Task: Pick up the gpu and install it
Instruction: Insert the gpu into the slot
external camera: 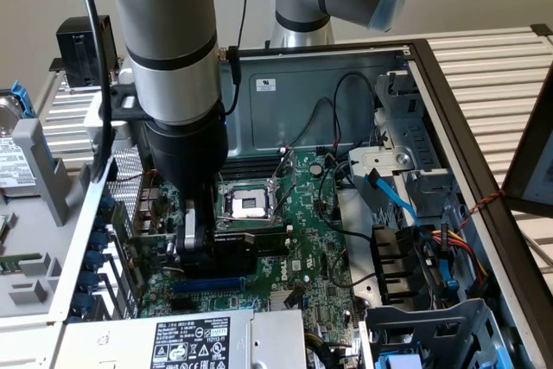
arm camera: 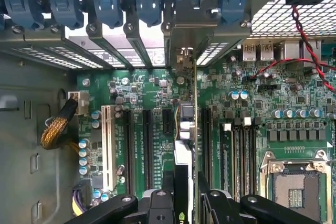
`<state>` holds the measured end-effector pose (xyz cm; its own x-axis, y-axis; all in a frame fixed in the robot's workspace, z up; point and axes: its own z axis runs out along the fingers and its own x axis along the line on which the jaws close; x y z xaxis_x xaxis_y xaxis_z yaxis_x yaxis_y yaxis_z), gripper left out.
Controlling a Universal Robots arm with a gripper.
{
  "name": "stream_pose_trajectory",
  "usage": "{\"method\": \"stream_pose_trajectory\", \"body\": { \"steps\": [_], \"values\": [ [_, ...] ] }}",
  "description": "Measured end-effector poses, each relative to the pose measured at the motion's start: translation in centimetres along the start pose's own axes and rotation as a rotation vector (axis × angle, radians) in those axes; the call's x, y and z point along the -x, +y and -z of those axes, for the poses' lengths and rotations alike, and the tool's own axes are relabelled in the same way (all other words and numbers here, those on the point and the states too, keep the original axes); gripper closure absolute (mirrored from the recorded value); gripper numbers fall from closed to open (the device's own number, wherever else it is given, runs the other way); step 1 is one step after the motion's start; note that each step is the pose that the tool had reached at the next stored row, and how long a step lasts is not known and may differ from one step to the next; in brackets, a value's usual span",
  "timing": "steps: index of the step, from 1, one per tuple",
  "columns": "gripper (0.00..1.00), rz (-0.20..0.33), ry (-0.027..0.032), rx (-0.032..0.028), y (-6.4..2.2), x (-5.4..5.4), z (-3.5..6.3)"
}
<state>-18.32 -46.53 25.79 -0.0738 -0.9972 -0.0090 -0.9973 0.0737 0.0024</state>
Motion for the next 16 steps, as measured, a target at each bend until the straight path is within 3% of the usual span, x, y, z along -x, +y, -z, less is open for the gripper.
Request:
{"method": "stream_pose_trajectory", "body": {
  "steps": [8,11,16],
  "values": [
    [0.73,-0.004,-0.0154,0.004,-0.22,-0.31,-0.02],
    [0.73,-0.009,-0.0182,0.0078,-0.23,-0.44,-0.02],
    [0.73,-0.021,-0.0227,0.0093,-0.24,-0.59,-0.04]
  ]
}}
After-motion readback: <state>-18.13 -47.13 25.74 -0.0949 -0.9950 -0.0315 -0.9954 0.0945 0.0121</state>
